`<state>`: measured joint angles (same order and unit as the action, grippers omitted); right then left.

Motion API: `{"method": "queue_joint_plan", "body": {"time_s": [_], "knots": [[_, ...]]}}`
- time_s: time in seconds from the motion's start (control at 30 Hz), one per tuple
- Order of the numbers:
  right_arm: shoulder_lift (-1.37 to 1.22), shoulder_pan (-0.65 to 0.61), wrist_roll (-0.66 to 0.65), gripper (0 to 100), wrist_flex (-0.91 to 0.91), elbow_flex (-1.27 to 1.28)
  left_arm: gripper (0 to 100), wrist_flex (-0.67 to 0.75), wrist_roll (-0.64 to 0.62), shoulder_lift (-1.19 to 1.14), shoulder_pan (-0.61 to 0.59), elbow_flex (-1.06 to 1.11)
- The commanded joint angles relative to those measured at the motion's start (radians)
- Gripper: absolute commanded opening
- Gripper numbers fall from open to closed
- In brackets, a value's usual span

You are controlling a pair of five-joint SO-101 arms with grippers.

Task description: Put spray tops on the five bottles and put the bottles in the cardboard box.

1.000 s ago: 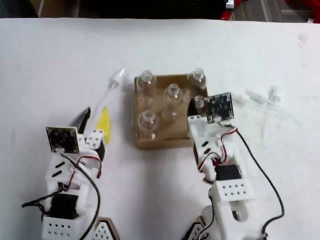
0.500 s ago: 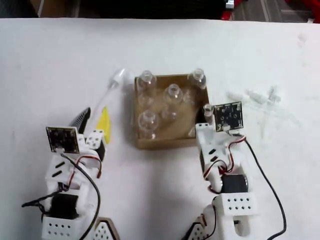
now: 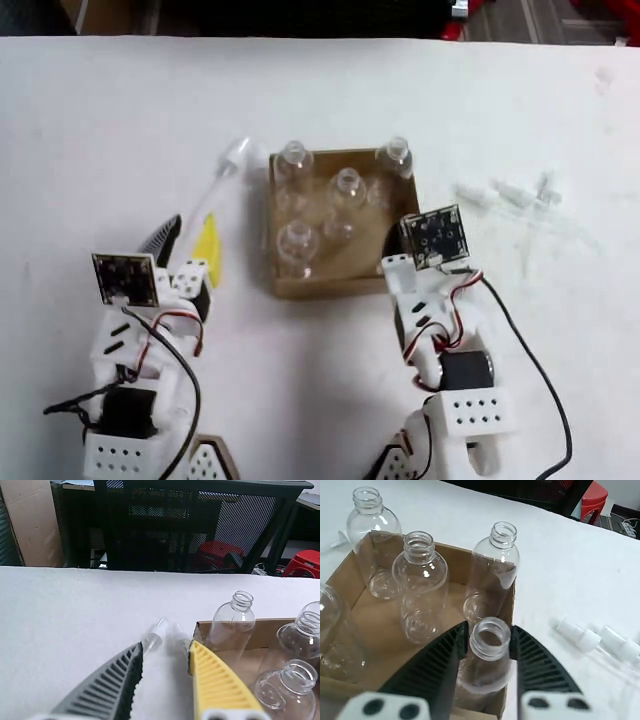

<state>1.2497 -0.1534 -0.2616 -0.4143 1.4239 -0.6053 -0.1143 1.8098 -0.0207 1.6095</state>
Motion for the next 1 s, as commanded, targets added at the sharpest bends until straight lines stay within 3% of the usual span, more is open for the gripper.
{"method": "queue_joint_plan", "body": {"time_s": [0.0, 0.37, 0.8, 0.97], "knots": [[-0.007, -0.002, -0.014, 14.9, -0.005, -0.006, 14, 0.026, -0.003, 0.015, 0.015, -0.008], [0.018, 0.022, -0.006, 15.2, -0.036, -0.026, 14, 0.026, -0.003, 0.015, 0.015, -0.006], [0.565, 0.039, -0.005, 15.2, -0.263, 0.101, 14, 0.026, -0.003, 0.015, 0.013, -0.009], [0.532, 0.039, -0.005, 15.2, -0.231, 0.118, 14, 0.026, -0.003, 0.015, 0.008, -0.011]]}}
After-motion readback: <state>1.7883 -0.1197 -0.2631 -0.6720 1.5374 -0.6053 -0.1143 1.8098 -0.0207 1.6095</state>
